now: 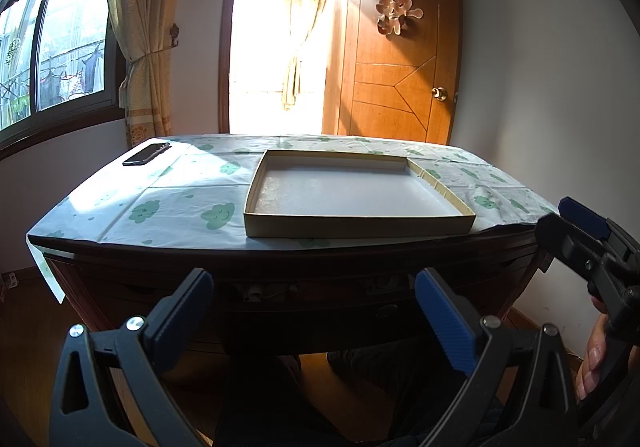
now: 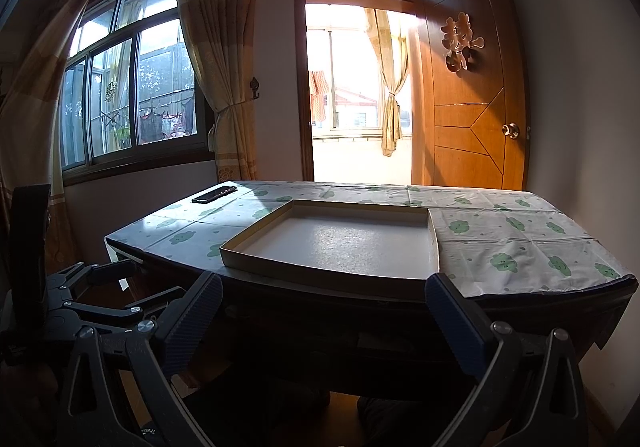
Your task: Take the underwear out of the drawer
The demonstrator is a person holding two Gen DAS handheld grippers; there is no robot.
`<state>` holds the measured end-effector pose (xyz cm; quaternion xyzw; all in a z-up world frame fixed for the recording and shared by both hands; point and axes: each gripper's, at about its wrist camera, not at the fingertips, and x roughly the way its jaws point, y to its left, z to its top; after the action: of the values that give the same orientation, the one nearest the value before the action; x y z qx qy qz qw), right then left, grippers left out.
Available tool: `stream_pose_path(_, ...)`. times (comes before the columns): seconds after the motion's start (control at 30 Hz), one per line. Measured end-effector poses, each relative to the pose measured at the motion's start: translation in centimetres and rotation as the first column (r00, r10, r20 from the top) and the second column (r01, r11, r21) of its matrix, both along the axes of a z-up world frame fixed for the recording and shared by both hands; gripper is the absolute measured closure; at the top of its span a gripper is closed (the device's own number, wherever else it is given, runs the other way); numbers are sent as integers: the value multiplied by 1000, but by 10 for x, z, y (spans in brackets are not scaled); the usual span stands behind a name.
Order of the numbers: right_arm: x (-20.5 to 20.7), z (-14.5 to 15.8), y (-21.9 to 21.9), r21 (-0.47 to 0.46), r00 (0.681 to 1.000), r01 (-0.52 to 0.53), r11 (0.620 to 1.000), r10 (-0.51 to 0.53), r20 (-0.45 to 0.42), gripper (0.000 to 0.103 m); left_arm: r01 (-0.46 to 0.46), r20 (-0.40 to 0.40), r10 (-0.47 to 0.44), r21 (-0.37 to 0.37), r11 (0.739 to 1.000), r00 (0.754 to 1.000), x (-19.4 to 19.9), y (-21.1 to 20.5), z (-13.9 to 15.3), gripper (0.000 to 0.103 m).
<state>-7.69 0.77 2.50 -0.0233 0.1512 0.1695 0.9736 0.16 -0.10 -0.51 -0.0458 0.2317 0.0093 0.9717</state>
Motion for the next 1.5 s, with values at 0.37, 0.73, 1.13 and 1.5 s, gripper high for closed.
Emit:
stream_pose_path(0.37,0,0,-1,1,1000,-1,1000,1,-1,0,0,0,0,0,1000,1000,0,0,0,0)
stream_pose_path(0.73,1,-5,-2,-4,1000,3,1000,-3,1,0,-6,-5,6,6,1000,1000,1,0,-5,0)
stream_pose_path(1.13,17,-22,1,-25,1000,-30,999,30,8,0,-8,-64,7,-12,1000,998,19,5,-28,0)
stream_pose_path(1.5,49,-53,0,-99,998,-48,994,51,27,0,-30,-100,29,-5,1000,995,29,8,-43,0)
